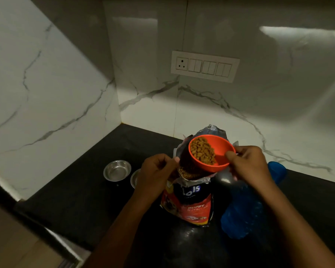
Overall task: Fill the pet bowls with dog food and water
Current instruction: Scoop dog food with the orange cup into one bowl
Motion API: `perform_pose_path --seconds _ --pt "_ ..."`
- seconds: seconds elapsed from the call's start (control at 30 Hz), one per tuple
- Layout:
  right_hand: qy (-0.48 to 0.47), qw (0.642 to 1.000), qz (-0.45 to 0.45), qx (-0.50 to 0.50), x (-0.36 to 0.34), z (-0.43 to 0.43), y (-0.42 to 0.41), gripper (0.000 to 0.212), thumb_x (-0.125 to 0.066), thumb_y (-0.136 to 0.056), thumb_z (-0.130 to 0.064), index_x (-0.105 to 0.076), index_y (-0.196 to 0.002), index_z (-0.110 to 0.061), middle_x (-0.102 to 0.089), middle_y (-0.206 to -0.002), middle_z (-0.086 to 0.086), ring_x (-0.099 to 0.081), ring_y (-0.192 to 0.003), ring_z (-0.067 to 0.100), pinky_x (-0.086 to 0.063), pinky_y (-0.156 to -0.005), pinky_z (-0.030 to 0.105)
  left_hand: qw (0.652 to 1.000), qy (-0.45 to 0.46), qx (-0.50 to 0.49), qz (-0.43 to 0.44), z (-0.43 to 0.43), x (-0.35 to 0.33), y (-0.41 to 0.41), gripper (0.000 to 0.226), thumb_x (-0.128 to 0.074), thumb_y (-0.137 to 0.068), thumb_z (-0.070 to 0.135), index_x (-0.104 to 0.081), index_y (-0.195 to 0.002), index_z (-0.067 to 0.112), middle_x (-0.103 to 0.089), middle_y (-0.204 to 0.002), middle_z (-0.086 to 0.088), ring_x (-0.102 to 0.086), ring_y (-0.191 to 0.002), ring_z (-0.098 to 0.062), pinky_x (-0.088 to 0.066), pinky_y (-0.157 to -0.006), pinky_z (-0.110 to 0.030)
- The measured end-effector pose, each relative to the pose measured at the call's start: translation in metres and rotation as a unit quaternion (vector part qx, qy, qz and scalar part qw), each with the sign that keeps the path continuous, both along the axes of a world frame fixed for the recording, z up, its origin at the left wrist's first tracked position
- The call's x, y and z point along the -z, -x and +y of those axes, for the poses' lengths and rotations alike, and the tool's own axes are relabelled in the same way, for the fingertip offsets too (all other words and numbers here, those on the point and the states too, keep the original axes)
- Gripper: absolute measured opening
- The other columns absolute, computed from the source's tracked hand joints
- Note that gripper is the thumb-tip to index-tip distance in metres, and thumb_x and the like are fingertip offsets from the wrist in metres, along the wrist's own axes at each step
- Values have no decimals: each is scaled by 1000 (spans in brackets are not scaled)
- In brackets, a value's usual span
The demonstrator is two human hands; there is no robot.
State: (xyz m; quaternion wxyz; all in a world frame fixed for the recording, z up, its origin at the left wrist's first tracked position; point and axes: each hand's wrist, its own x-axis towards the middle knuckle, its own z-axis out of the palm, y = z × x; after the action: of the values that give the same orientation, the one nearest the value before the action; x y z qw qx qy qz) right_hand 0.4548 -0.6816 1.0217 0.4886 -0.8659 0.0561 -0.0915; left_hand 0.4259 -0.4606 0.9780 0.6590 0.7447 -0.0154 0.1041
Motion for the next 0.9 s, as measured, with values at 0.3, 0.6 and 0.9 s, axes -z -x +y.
perform_pose_path --seconds 0.3,0.6,0.9 --pt "-40 996 -32 79 -29 20 16 21 -54 -92 -6 -68 -79 -15 -52 -34 3 -44 -25 8 -37 -31 17 998 37 57 2 32 1 -30 30 -58 -94 18 -62 -74 -4 -64 -62 -17 -64 -54 -24 -54 -54 -27" --pt "-78 988 -65 116 -57 108 10 25 -49 -93 -2 -68 -76 -2 -47 -32 2 -37 -23 8 -28 -29 14 995 20 95 31 134 22 -70 21 -59 -93 11 -65 -75 1 -65 -60 -16 -62 -48 -15 -54 -52 -22" --pt "-110 991 -13 72 -24 204 -17 22 -44 -96 -2 -66 -99 1 -55 -48 14 -42 -24 9 -33 -29 14 994 26 46 92 220 62 -78 21 -62 -92 12 -68 -75 0 -66 -60 -16 -64 -51 -24 -53 -52 -23"
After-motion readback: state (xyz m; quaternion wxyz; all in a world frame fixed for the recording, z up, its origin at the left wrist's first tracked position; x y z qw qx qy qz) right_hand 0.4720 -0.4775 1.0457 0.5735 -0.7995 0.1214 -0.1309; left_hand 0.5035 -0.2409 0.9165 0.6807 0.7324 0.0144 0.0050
